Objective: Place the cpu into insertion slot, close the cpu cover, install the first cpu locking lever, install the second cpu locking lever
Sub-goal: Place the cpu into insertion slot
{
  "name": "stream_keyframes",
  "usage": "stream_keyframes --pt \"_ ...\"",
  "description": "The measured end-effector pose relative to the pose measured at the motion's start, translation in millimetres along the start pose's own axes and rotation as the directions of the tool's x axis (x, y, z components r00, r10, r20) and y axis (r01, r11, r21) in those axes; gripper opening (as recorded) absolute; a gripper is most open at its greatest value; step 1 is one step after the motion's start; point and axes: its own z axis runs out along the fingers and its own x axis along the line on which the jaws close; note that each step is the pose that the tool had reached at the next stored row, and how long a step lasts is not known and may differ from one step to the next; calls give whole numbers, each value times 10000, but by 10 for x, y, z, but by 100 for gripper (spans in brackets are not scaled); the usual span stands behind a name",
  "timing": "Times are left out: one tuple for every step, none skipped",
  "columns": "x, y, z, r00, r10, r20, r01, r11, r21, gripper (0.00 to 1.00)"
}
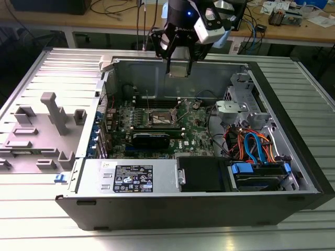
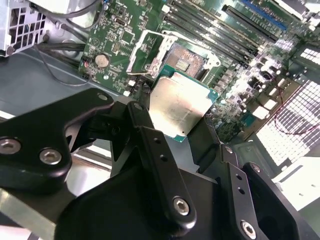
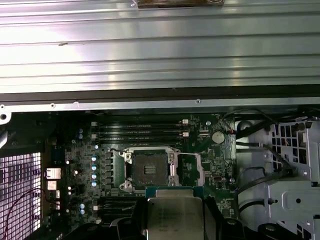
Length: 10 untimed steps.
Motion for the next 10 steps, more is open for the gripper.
stream_keyframes --pt "14 -6 5 10000 -7 7 7 10000 -2 55" --pt "31 -9 9 10000 -11 13 11 10000 -1 55" --pt "53 -11 13 10000 -16 20 16 10000 -3 55" --pt "62 -11 13 10000 -25 21 25 10000 -2 55" --pt "66 -12 14 10000 -33 21 33 10000 -2 55" --pt "66 -12 14 10000 -35 21 35 10000 -2 55" --pt "66 -12 15 10000 -35 22 35 10000 -4 55" --pt "66 -12 15 10000 -35 22 35 10000 -4 55" --pt "66 -12 14 10000 -35 21 35 10000 -4 55" --pt "66 -12 14 10000 -35 21 35 10000 -2 55"
